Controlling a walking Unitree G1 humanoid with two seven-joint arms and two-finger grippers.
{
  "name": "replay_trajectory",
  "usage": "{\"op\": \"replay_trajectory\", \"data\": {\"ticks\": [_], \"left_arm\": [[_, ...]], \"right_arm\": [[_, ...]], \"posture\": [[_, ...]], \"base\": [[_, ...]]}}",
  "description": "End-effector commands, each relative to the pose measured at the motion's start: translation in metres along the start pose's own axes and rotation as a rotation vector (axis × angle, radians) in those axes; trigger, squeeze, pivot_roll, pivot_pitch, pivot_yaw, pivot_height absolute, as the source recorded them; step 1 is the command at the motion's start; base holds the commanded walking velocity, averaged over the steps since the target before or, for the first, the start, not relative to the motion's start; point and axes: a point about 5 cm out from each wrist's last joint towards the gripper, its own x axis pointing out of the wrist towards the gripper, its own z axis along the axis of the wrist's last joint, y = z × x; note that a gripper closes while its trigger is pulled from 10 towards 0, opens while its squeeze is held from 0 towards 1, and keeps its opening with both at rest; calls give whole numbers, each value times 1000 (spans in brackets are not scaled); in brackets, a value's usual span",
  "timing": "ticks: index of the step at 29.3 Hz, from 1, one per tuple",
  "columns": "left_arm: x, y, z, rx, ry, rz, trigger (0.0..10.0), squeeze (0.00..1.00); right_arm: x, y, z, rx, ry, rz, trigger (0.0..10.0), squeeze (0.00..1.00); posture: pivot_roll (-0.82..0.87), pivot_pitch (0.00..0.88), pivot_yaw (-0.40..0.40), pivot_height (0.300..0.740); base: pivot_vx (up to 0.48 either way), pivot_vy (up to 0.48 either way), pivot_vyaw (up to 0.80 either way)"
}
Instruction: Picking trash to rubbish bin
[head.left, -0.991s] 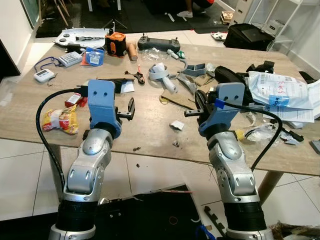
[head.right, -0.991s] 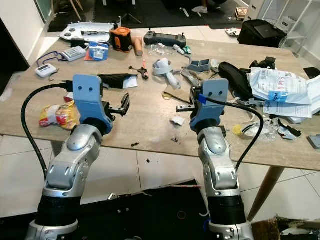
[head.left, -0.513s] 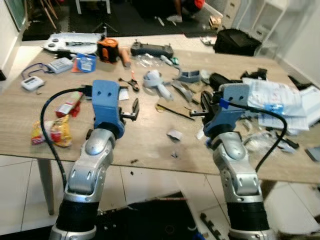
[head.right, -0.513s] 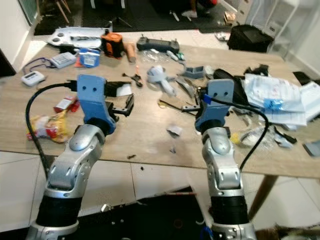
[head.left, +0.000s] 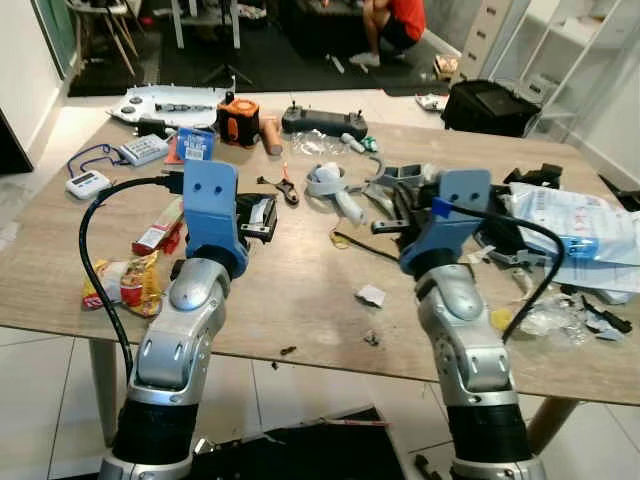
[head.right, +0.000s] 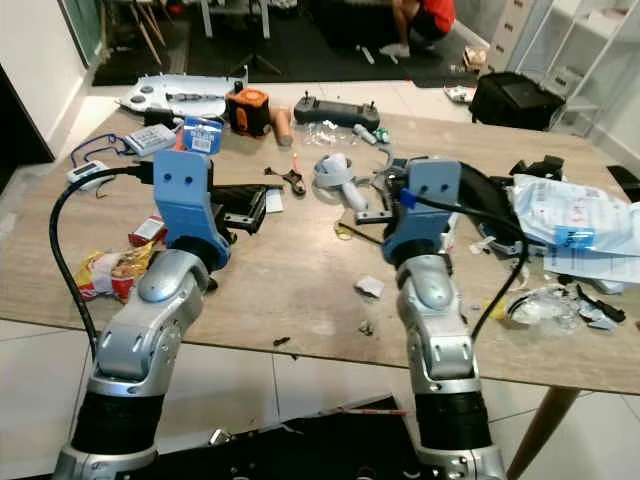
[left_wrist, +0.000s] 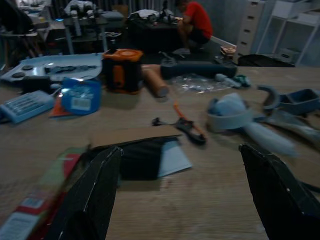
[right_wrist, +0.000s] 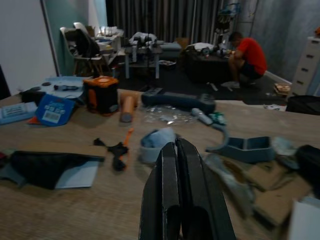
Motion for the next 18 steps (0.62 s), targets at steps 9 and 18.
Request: {"op": "replay_trajectory", "data": {"ticks": [9,18], "left_arm": [[-1,0,-4,32,12,-1,10000,0],[1,-4,-8,57,38,-24,10000,0]], "right_arm": [[-2,-3,-5,3,28,-8,10000,0],[-2,-8,-7,-32,41,-34,10000,0]], "posture": [[84,119,-43,740],[81,124,-37,740]], "base": [[0,0,0],[0,0,0]]}}
